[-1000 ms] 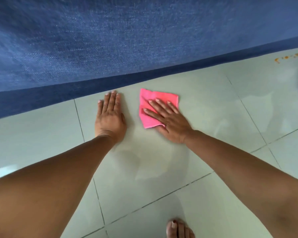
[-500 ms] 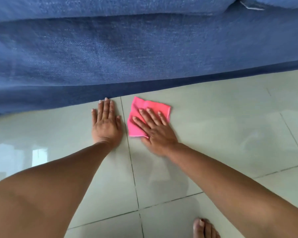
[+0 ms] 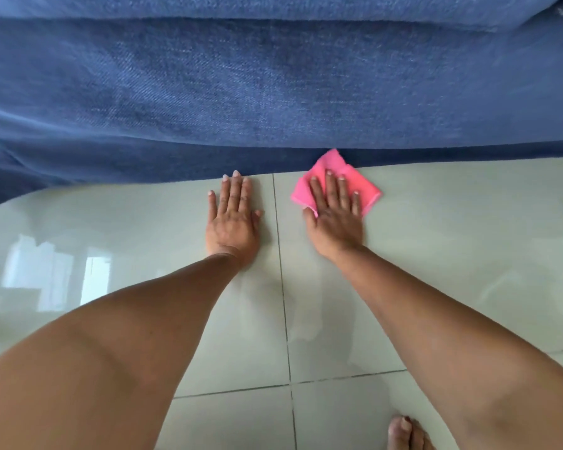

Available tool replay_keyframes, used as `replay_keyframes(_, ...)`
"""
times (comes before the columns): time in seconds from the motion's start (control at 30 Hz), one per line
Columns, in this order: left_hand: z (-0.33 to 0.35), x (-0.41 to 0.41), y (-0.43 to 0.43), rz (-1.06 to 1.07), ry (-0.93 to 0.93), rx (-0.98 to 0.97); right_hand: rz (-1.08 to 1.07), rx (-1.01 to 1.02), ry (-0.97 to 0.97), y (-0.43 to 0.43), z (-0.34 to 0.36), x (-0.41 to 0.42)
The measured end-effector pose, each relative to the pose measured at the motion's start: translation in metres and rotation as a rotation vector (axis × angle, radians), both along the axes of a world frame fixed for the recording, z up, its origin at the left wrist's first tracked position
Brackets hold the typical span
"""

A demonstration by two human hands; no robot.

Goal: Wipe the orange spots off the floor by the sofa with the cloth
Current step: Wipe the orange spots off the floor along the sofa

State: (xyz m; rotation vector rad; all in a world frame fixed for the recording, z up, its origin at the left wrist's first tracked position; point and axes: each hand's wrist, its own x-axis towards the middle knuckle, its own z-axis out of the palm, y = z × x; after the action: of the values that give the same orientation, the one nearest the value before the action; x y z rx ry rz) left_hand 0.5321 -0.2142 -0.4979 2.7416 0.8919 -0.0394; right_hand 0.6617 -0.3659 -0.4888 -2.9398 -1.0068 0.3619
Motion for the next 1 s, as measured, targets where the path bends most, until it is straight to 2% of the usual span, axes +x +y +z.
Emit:
replay_keyframes(0.1,0.000,-0.035,0.022,0.193,-0.002,-0.003,0.441,0.004,0.002,0.006,0.001,-0.060)
replay_keyframes(0.17,0.001,-0.061,0.044,0.249,0.012,-0.017,0.786,-0.029,0.010,-0.019,0.003,-0.057)
replay_keyframes(0.23,0.001,-0.081,0.068,0.189,0.042,0.016,0.894,-0.037,-0.015,-0.049,0.005,-0.027)
replay_keyframes(0.3,0.001,-0.090,0.091,0.153,0.055,0.051,0.663,-0.027,-0.051,-0.072,0.003,0.007)
replay_keyframes(0.37,0.001,-0.095,0.112,0.192,0.069,0.055,0.237,0.000,-0.043,-0.072,0.001,0.024)
replay_keyframes(0.43,-0.001,-0.096,0.121,0.200,0.079,0.051,-0.081,0.007,-0.024,-0.041,-0.003,0.020)
replay_keyframes(0.5,-0.004,-0.096,0.120,0.200,0.078,0.054,-0.200,0.011,-0.010,0.007,-0.004,0.004)
replay_keyframes(0.6,-0.004,-0.094,0.117,0.207,0.069,0.048,-0.064,0.017,-0.011,0.069,-0.003,-0.034)
replay_keyframes(0.7,0.000,-0.098,0.118,0.206,0.037,0.028,0.245,0.023,-0.008,0.103,-0.002,-0.083)
replay_keyframes(0.8,-0.001,-0.114,0.117,0.295,0.013,0.018,0.641,0.023,0.028,0.086,0.000,-0.107)
replay_keyframes(0.87,-0.002,-0.124,0.120,0.357,0.035,0.010,0.801,0.015,0.014,0.056,-0.002,-0.087)
replay_keyframes(0.93,-0.003,-0.127,0.121,0.361,0.054,0.019,0.688,0.017,-0.028,0.030,-0.002,-0.061)
replay_keyframes(1.0,-0.003,-0.125,0.121,0.358,0.055,0.036,0.381,0.014,-0.025,0.027,-0.002,-0.045)
